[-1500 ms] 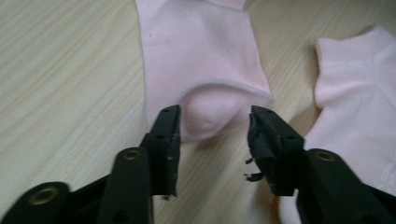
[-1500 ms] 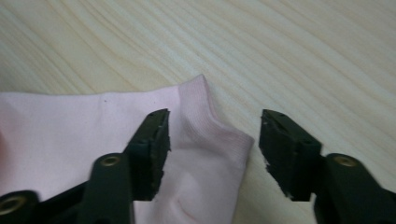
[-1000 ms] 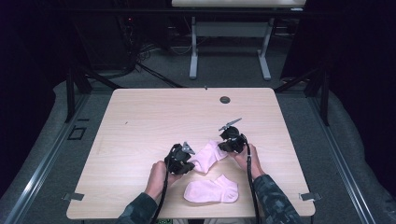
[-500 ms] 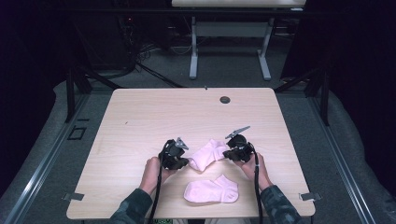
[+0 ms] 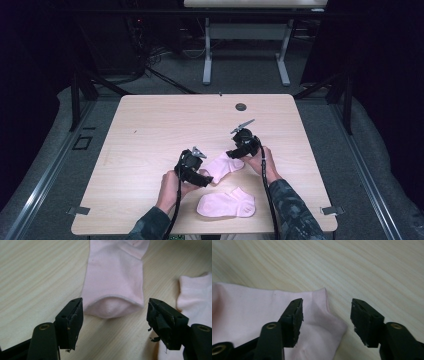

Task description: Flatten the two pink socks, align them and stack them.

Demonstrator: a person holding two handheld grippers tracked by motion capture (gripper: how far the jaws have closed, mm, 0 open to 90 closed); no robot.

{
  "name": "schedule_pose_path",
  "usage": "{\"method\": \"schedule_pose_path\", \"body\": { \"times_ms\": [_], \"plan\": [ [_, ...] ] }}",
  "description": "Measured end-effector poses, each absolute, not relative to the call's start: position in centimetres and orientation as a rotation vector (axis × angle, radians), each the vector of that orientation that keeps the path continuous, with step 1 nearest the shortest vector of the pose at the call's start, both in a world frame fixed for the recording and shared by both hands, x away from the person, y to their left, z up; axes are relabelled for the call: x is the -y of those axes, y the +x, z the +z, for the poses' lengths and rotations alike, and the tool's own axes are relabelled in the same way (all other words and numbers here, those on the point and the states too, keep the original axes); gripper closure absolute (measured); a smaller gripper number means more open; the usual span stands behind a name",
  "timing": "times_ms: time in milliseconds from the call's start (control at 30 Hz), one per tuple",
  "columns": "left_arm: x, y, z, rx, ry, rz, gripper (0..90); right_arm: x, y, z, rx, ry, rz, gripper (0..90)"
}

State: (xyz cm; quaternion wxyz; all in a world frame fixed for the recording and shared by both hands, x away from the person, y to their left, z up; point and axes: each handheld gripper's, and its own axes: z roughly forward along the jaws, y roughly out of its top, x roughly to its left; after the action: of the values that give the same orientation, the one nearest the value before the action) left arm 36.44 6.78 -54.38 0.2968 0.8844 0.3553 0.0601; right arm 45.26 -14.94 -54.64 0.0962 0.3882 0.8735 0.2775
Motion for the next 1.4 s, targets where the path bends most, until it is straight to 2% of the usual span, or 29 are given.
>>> {"method": "schedule_pose_path", "body": {
  "times_ms": [100,167,200,300,400,500,800,900,933,967,1067,1133,1167,1300,1367,1400],
  "plan": [
    [-6.4,36.6,-55.0,-0.939,2.378,0.151,39.7,14.8,45.8,-55.5,-2.608,1.185,0.819,52.8],
    [-6.3,36.7,-55.3,-0.931,2.392,0.148,52.9,14.9,45.9,-56.0,-2.627,1.208,0.821,63.4],
    [-6.2,36.7,-55.4,-0.925,2.396,0.146,55.2,15.1,45.9,-56.0,-2.633,1.198,0.807,69.7],
    [-6.0,36.7,-55.6,-0.896,2.406,0.152,71.9,15.1,45.5,-56.1,-2.626,1.212,0.839,82.3],
    [-5.8,36.8,-55.6,-0.871,2.408,0.163,87.1,15.2,45.0,-55.9,-2.613,1.216,0.83,84.9],
    [-5.7,37.0,-55.7,-0.861,2.419,0.157,89.2,15.5,44.3,-55.5,-2.606,1.225,0.822,85.4],
    [-7.1,38.6,-55.1,-0.888,2.4,0.239,89.4,17.0,41.3,-54.4,-2.541,1.385,0.839,84.9],
    [-7.9,39.5,-55.5,-0.935,2.389,0.216,87.9,16.9,39.9,-54.7,-2.494,1.443,0.872,84.4],
    [-8.2,39.6,-55.5,-0.963,2.372,0.212,84.7,17.0,39.5,-54.7,-2.518,1.438,0.857,83.7],
    [-8.5,39.7,-55.5,-0.987,2.357,0.205,76.6,17.0,39.2,-54.7,-2.521,1.445,0.857,81.7],
    [-9.5,39.2,-54.6,-1.05,2.278,0.234,59.9,17.3,38.5,-54.7,-2.507,1.438,0.872,71.7],
    [-10.2,39.0,-53.8,-1.09,2.225,0.242,57.0,17.8,38.2,-54.4,-2.473,1.436,0.896,65.4],
    [-10.3,38.9,-53.6,-1.102,2.21,0.244,52.5,18.1,38.0,-54.1,-2.465,1.422,0.906,62.6],
    [-9.2,38.7,-52.6,-1.098,2.199,0.207,43.6,18.5,37.7,-53.8,-2.452,1.392,0.856,58.7],
    [-8.2,38.8,-52.5,-1.089,2.214,0.196,41.8,18.5,37.8,-54.1,-2.46,1.382,0.84,57.8],
    [-7.7,38.9,-52.6,-1.075,2.241,0.194,43.7,18.4,37.9,-54.3,-2.463,1.383,0.833,57.7]
  ]
}}
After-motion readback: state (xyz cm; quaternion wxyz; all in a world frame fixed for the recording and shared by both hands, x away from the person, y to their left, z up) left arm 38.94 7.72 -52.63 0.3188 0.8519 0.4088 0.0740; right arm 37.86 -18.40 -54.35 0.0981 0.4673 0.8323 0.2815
